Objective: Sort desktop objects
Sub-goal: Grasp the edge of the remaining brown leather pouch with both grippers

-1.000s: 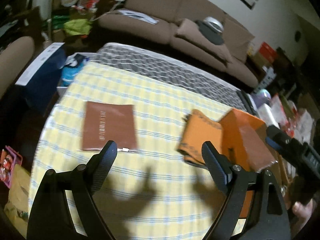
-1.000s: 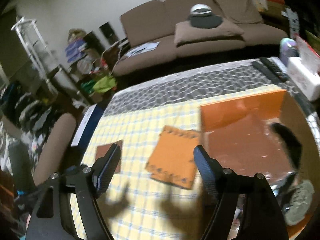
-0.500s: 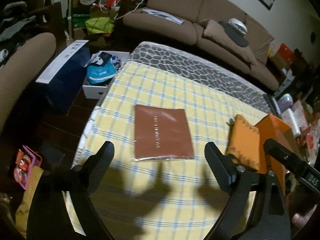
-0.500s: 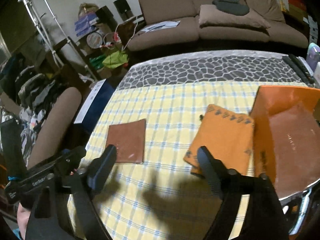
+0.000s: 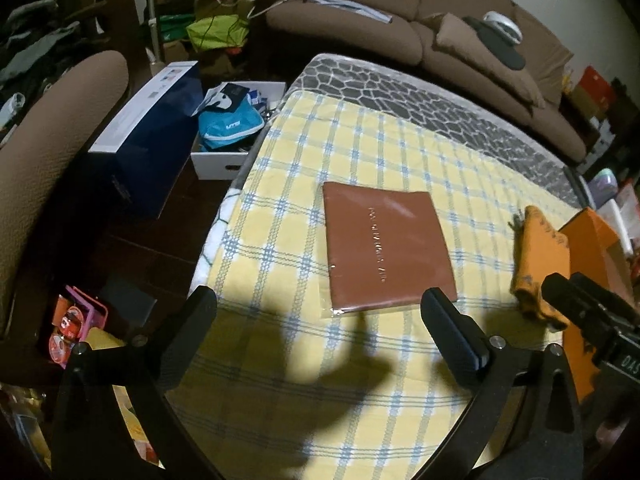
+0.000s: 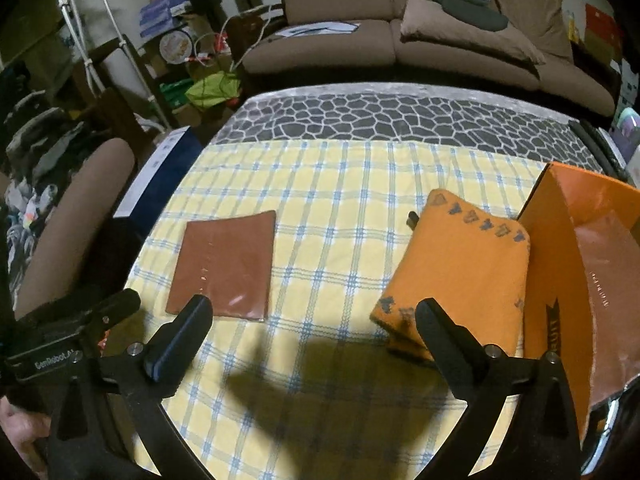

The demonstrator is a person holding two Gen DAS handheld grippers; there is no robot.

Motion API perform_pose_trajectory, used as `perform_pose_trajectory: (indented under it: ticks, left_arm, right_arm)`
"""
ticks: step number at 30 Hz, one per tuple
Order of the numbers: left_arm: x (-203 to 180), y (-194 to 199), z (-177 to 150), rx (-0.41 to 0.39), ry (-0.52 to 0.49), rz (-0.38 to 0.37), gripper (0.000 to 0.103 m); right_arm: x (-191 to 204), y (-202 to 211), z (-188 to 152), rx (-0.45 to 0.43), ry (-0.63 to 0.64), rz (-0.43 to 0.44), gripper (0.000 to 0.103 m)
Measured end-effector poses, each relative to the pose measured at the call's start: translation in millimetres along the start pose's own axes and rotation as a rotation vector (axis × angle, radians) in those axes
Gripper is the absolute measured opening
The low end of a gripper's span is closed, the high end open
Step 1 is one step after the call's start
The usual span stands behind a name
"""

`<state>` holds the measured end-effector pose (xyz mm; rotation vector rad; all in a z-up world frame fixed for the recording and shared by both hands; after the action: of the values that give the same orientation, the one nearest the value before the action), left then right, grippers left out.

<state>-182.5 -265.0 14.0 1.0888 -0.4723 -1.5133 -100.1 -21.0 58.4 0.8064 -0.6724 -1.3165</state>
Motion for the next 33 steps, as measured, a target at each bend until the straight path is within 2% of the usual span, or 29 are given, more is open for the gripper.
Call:
perform_pose_trajectory:
  ticks: [9,14,17,19,20,21,22,23,26,31,33]
  left_arm:
    - [6,-22,-4,0.042,0.008,-0.019,0.102]
    - [8,-33,-6,0.057,0.029,-0.046,0.101]
    - [9,-37,-6,0.061,0.034,-0.064,0.094]
    - [9,-42,-7,0.070,0.037,-0.071,0.088]
    - [9,-44,-7,0.075,0.040,-0.078,0.082]
    - [8,-47,-7,0.078,0.042,-0.084,0.078]
    - [8,-49,-7,0.080,0.043,-0.086,0.077]
    - [7,-51,-7,0.077,0.041,-0.087,0.076]
    - [3,-53,-6,0.070,0.031,-0.091,0.072]
    - [-2,-58,-4,0.057,0.007,-0.085,0.062]
    - [-6,-59,-3,0.057,-0.001,-0.089,0.048]
  right_arm:
    - [8,-21,-4,0.034,0.001,-0.011,0.102]
    - [14,-30,-5,0.050,-0.029,0.057,0.102]
    - [18,-37,-7,0.077,-0.067,0.111,0.089]
    - [22,-42,-8,0.099,-0.077,0.138,0.073]
    - [24,-47,-10,0.114,-0.080,0.149,0.069]
    - [25,-48,-11,0.118,-0.083,0.154,0.061]
    - [25,-50,-12,0.122,-0.091,0.162,0.052]
    - [26,-53,-13,0.128,-0.100,0.178,0.048]
    - [27,-59,-14,0.144,-0.129,0.218,0.045]
    - [33,-66,-13,0.137,-0.114,0.211,0.040]
    - [35,-66,-13,0.135,-0.108,0.211,0.036]
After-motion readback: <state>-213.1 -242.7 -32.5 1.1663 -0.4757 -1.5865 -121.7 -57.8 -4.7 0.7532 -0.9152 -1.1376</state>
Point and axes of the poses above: each gripper's, at about its wrist camera, not at the fingertips, and y roughly against the way its jaws point, x to its left, z to its top, the point moved 5 cm from there along -y, roughly the way its jaws point, and after that the axes turned 14 degrees about -z, right-handed, at the moved point
